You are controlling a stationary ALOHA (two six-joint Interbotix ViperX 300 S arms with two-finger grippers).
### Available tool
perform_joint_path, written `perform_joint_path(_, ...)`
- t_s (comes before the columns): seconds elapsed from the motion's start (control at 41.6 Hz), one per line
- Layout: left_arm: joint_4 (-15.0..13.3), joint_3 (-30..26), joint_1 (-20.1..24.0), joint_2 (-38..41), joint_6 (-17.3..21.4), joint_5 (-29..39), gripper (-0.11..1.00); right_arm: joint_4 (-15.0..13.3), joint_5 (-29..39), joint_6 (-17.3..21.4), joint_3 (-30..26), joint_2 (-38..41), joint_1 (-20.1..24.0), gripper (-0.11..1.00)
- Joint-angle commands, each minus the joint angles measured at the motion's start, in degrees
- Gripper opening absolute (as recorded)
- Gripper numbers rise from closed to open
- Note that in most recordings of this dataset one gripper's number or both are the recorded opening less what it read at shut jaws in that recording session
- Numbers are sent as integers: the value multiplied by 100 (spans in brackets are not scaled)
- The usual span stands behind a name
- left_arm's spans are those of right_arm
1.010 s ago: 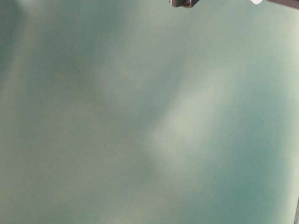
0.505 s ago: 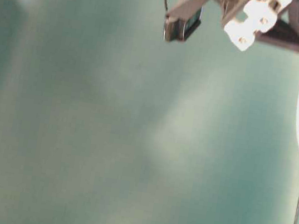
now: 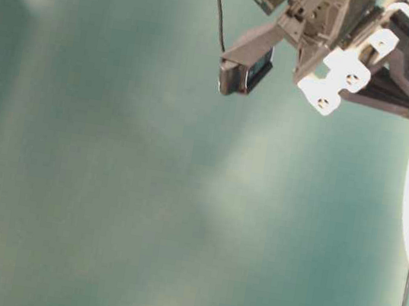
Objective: Scoop the yellow hexagonal prism block from the bowl with a spoon using the right arm.
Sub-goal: 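Slide the white bowl leftward back to the table center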
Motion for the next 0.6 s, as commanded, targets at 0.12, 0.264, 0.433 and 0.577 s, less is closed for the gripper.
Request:
perform_joint_path(0.12,9,-105,0,44,0,-62,0,123,-62,9,-202,53,79,8)
perform_joint_path(0.264,9,-105,0,44,0,-62,0,149,-70,9,-229,114,114,8)
perform_joint_path(0.433,9,-105,0,35,0,-62,0,149,-79,9,-272,158,114,8)
perform_joint_path(0.577,9,-105,0,35,0,-62,0,149,-79,9,-308,211,114,8)
